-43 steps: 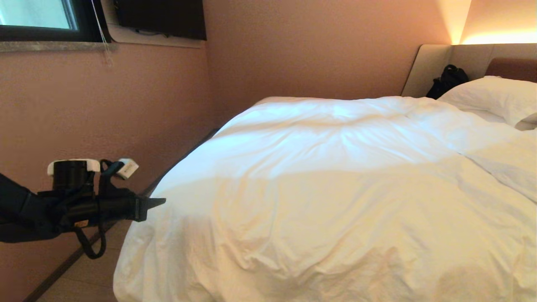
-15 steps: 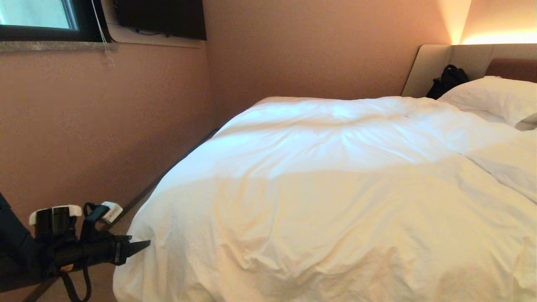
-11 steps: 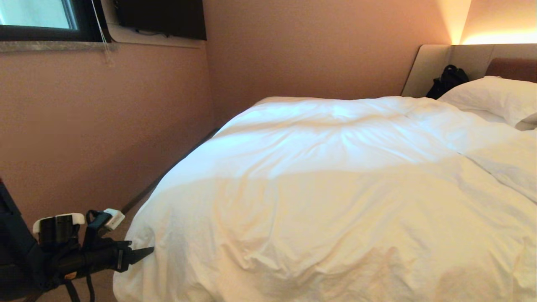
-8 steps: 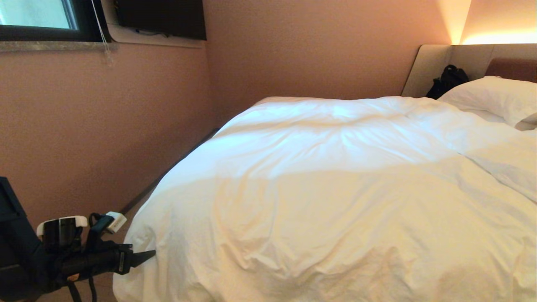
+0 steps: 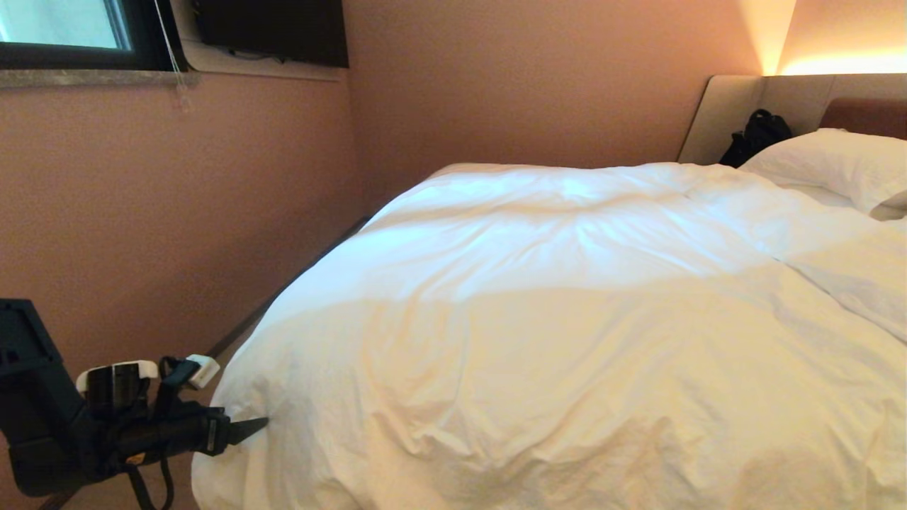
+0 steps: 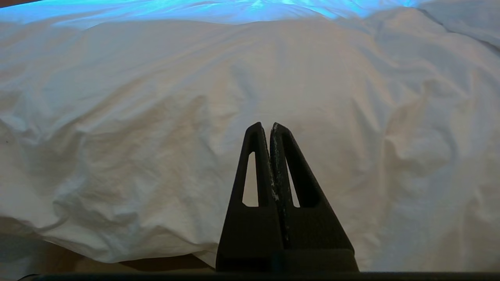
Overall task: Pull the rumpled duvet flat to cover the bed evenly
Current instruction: Flatten the corners of the folded blanket
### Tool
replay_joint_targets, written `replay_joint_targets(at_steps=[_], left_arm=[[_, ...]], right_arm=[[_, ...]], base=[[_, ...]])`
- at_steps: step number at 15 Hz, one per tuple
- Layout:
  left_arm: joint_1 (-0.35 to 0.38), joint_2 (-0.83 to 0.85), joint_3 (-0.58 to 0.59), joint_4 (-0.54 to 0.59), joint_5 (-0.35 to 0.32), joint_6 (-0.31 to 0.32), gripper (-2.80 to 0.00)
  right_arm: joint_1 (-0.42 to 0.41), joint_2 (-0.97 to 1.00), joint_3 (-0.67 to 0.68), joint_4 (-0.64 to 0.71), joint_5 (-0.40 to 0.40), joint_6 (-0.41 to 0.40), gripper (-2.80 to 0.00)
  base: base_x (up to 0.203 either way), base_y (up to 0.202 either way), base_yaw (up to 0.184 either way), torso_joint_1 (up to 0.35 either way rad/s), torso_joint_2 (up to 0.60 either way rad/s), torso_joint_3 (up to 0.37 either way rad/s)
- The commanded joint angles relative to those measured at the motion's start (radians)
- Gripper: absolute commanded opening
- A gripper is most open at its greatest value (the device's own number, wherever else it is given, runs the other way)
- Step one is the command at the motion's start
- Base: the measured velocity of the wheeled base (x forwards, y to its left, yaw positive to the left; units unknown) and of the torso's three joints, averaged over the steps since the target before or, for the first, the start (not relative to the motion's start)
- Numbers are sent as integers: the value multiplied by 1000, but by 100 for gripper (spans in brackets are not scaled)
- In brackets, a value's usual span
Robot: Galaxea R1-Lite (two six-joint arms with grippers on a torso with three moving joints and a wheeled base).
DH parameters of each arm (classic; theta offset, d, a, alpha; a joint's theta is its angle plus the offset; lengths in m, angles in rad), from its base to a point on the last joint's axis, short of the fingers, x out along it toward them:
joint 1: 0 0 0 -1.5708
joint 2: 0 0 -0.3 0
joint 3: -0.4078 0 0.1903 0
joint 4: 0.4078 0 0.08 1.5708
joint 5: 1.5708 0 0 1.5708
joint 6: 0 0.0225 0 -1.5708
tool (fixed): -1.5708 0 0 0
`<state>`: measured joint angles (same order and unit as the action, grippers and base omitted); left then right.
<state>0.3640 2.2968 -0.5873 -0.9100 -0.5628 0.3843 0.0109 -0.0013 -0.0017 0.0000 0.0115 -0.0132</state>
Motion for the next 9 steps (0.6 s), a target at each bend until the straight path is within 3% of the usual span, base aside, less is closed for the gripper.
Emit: replay_joint_targets(at_steps=[1, 5, 9], left_arm=[[-7, 17, -27, 2, -3, 1, 0], [-10, 18, -97, 82, -3, -1, 0], [-19, 22, -116, 94, -2, -1, 0]], right_arm=[[0, 1, 0, 0, 1, -1, -280], [0, 1, 0, 0, 1, -1, -280], [-2, 1, 0, 0, 1, -1, -280]], base=[[0, 0, 0, 0, 0, 0], [0, 0, 0, 0, 0, 0], [0, 0, 0, 0, 0, 0]])
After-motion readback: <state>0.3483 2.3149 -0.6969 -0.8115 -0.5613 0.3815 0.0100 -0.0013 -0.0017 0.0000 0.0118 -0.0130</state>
